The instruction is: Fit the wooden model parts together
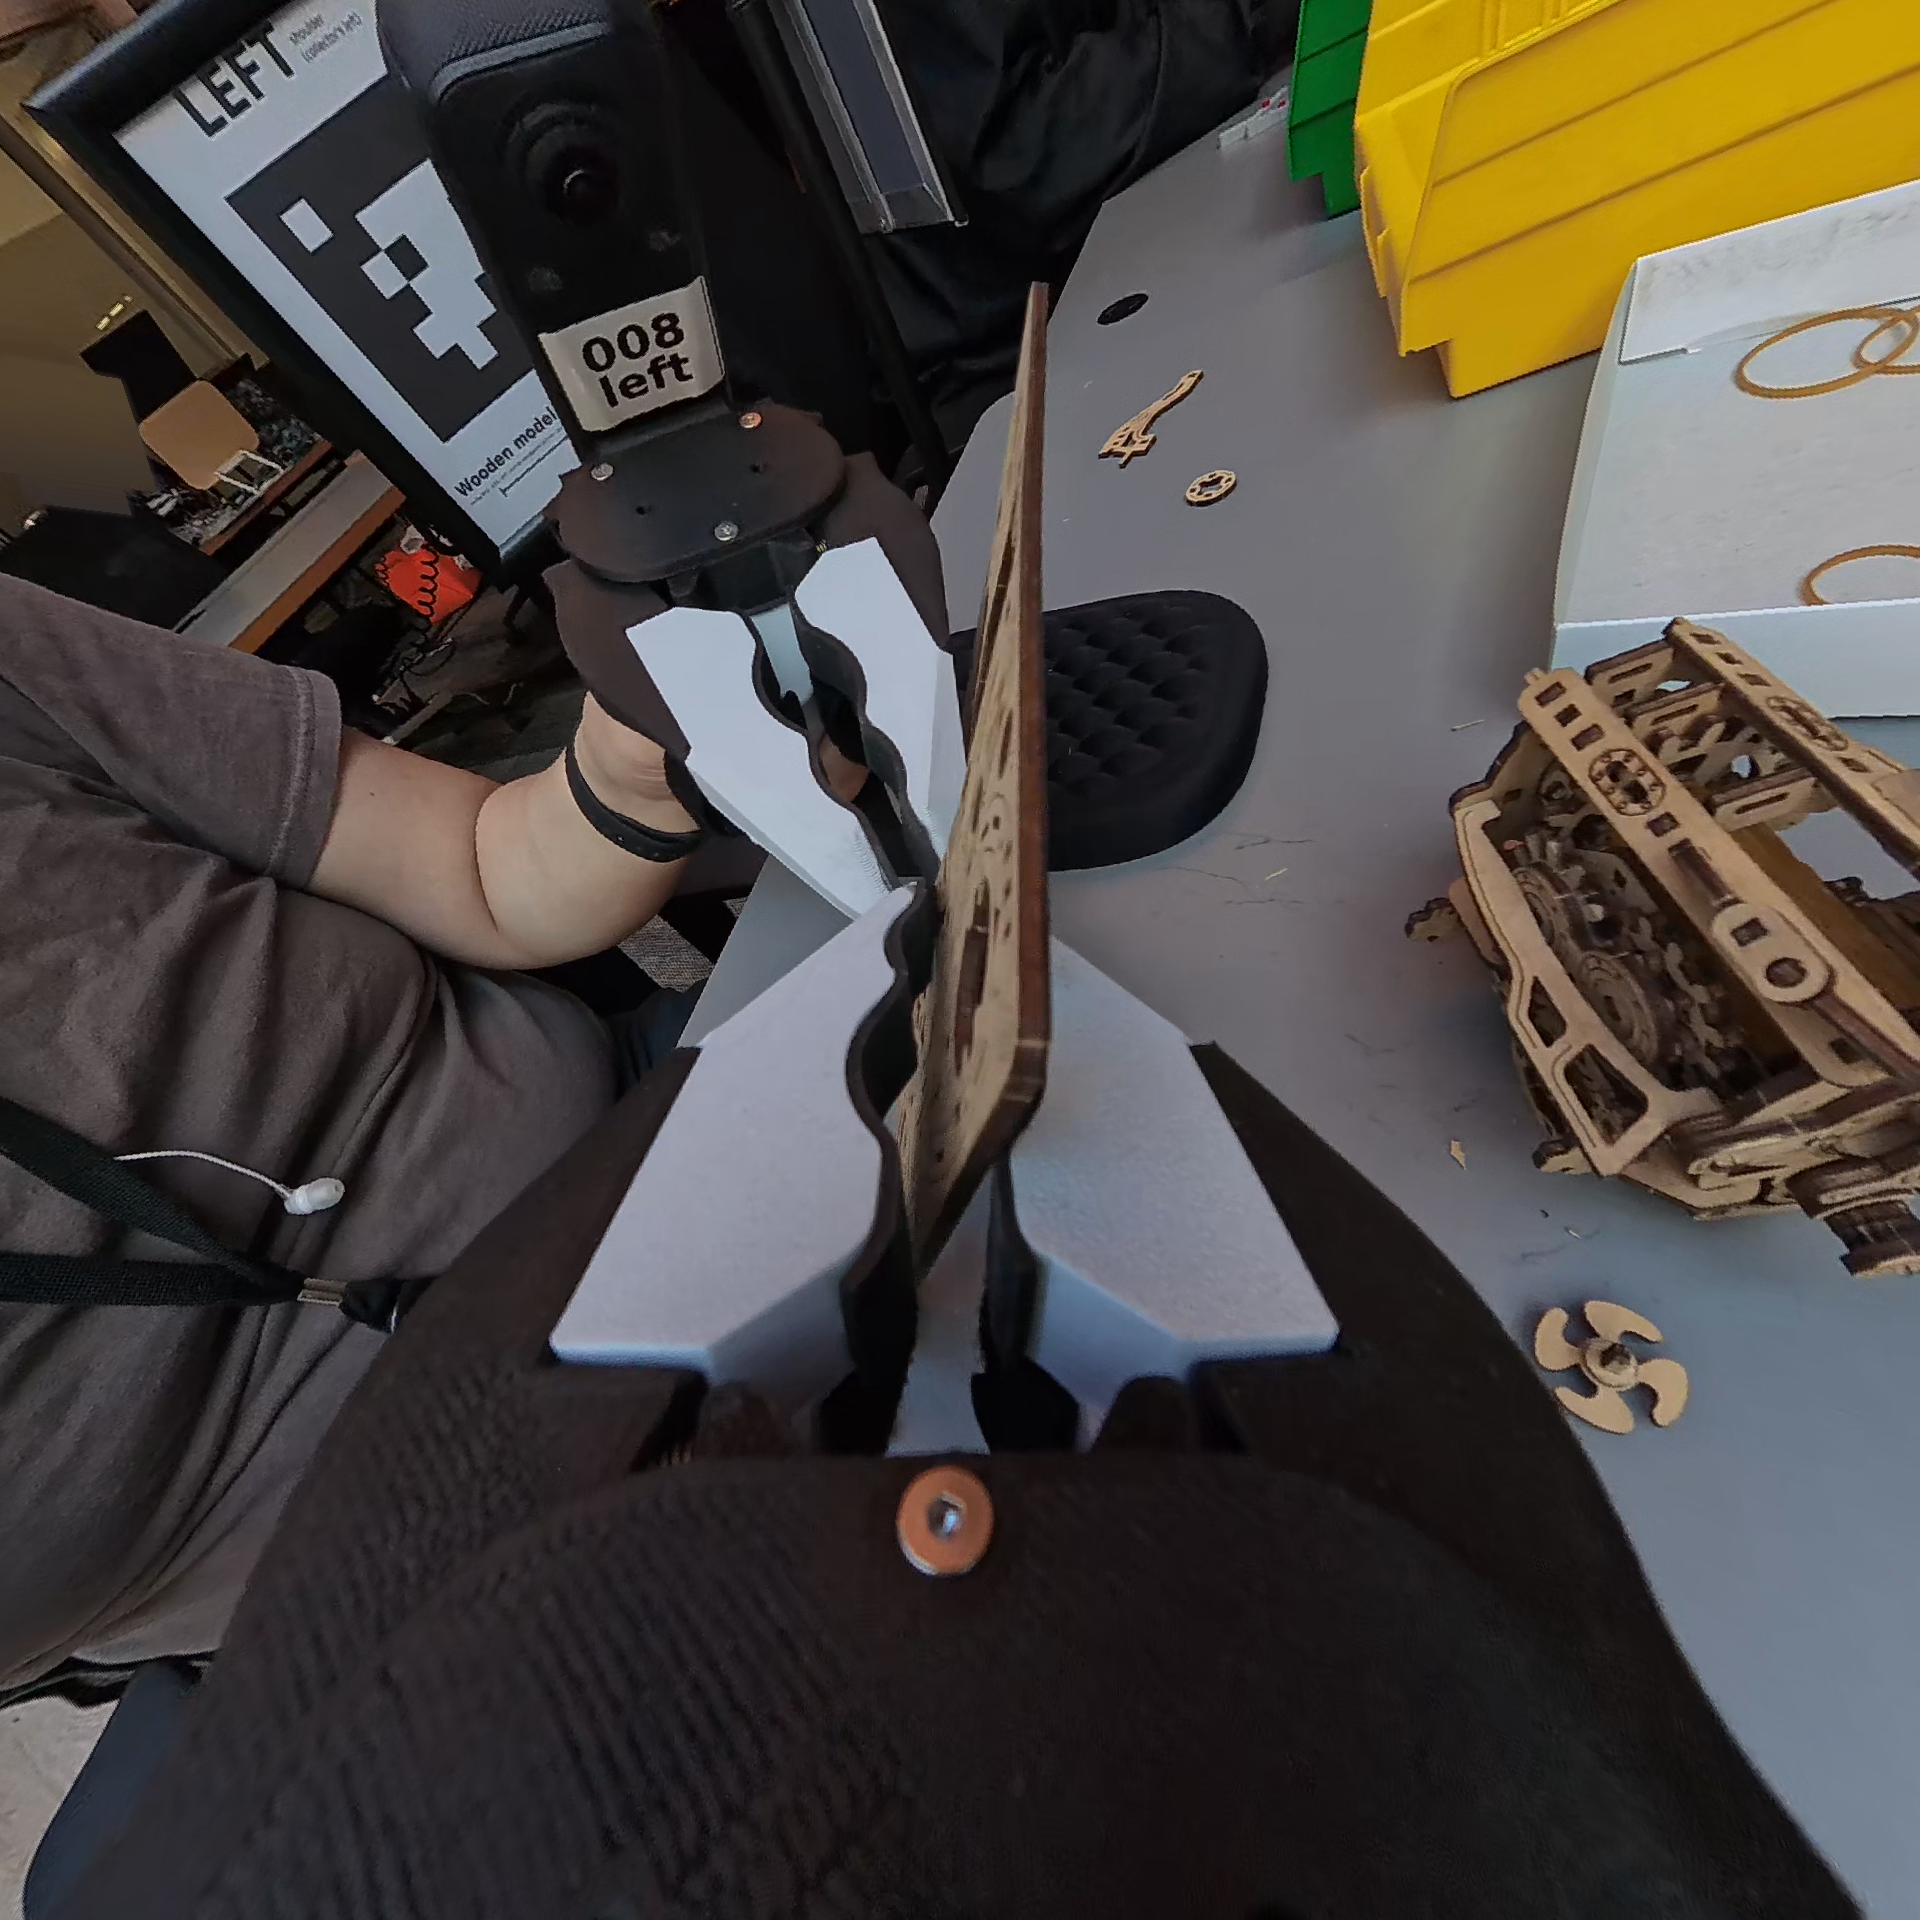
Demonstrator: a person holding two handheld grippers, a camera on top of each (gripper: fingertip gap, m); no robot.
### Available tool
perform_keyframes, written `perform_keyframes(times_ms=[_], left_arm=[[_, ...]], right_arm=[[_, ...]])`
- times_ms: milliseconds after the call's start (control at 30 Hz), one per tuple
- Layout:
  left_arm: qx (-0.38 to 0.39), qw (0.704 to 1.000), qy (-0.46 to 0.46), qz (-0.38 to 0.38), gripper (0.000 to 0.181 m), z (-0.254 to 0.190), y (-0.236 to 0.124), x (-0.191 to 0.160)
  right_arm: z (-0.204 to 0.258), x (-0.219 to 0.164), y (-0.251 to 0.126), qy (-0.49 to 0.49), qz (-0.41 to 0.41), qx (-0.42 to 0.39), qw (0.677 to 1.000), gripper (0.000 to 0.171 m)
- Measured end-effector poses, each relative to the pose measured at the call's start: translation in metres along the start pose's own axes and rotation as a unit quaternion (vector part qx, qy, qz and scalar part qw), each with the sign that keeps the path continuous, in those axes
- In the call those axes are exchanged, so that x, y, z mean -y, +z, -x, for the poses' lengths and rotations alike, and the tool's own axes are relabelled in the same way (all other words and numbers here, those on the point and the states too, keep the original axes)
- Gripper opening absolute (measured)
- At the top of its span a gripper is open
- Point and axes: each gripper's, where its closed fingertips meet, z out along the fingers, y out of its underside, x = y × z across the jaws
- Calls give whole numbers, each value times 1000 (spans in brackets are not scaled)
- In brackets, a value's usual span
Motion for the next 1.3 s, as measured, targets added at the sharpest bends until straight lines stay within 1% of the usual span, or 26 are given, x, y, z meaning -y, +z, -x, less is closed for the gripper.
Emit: perform_keyframes(times_ms=[33, 233, 433, 533, 567, 667, 800, 967, 1167, 1300], left_arm=[[1, 1000, -3, -1, 4, 0, 0, 0], [13, 1000, -22, -12, 4, 2, 1, 0], [34, 999, -15, -6, 4, 7, 3, -3], [19, 999, -22, -22, 4, 5, 1, 2], [22, 999, -21, -22, 3, 6, 0, 3], [47, 999, 4, -17, 4, 10, 0, 2], [40, 999, 4, -20, 5, 8, 0, 4], [36, 999, 3, -22, 5, 8, 1, 4], [13, 999, -20, -25, 5, 6, 2, 4], [20, 1000, -15, -15, 5, 7, 3, 2]], right_arm=[[-1, 0, 0, 6, -1, -3, 1000, 3], [-3, 0, -1, 14, 2, -24, 1000, 2], [-9, -3, 1, 17, 12, -44, 999, 3], [-6, 3, -1, 26, -17, -25, 999, 5], [-7, 5, -2, 37, -29, -24, 999, 7], [-10, 7, -3, 58, -45, -26, 997, 3], [-6, 6, -4, 27, -29, -43, 998, 1], [-6, 6, -4, 37, -34, -35, 998, 1], [-5, 5, -5, 8, -28, -45, 999, 1], [-8, 2, -4, 14, -19, -49, 999, 3]])
